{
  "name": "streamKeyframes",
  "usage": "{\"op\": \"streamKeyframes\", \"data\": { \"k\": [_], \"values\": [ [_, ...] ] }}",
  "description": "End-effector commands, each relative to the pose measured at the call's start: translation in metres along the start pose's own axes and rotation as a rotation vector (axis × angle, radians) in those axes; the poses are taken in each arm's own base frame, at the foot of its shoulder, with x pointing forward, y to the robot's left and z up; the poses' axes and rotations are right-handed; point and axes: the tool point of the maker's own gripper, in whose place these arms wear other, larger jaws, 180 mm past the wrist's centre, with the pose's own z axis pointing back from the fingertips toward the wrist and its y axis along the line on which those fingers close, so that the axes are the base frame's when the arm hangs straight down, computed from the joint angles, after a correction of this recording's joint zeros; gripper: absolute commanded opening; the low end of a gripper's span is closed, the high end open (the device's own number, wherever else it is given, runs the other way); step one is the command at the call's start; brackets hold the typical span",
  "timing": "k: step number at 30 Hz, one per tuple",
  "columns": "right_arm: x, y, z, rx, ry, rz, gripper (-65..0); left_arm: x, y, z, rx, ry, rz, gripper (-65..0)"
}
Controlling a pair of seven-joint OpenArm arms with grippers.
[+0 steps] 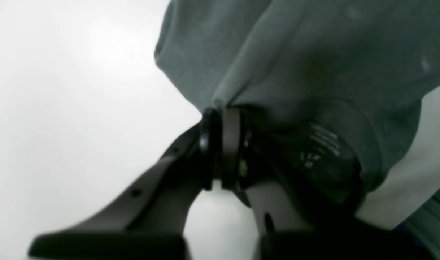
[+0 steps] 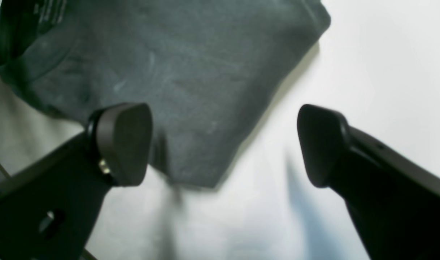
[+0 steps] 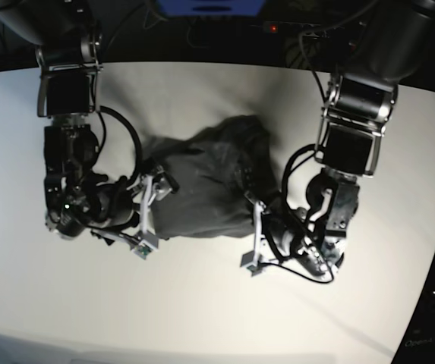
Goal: Fold the T-shirt properly
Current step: 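Pull the grey bundle's ends apart with both grippers to flatten it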
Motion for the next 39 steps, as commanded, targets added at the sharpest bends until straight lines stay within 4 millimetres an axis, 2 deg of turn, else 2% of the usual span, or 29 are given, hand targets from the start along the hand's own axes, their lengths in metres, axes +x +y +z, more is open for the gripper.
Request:
{"op": "streamKeyframes", "data": {
  "k": [1,9,18,33,39],
  "values": [
    [0.017,-0.007,0.009,-0.02,-0.047,0.019,-2.6,0.028,0.01,0.022,0.036,-0.086,-0.019,-62.3],
    [0.017,-0.008,0.01,-0.023,-0.048,0.021,-2.6,0.052,0.015,0.059,0.1,-0.179,-0.024,-62.3],
    [0.017,-0.008,0.01,-0.023,-0.046,0.022,-2.6,0.053,0.022,0.068,0.133,-0.184,-0.036,-62.3],
    [0.014,-0.012,0.013,-0.034,-0.038,0.024,-2.6,0.081,0.014,0.065,0.106,-0.386,-0.038,-62.3],
    [0.013,-0.013,0.013,-0.037,-0.035,0.024,-2.6,0.069,0.018,0.042,0.057,-0.358,0.018,-62.3]
  ]
}}
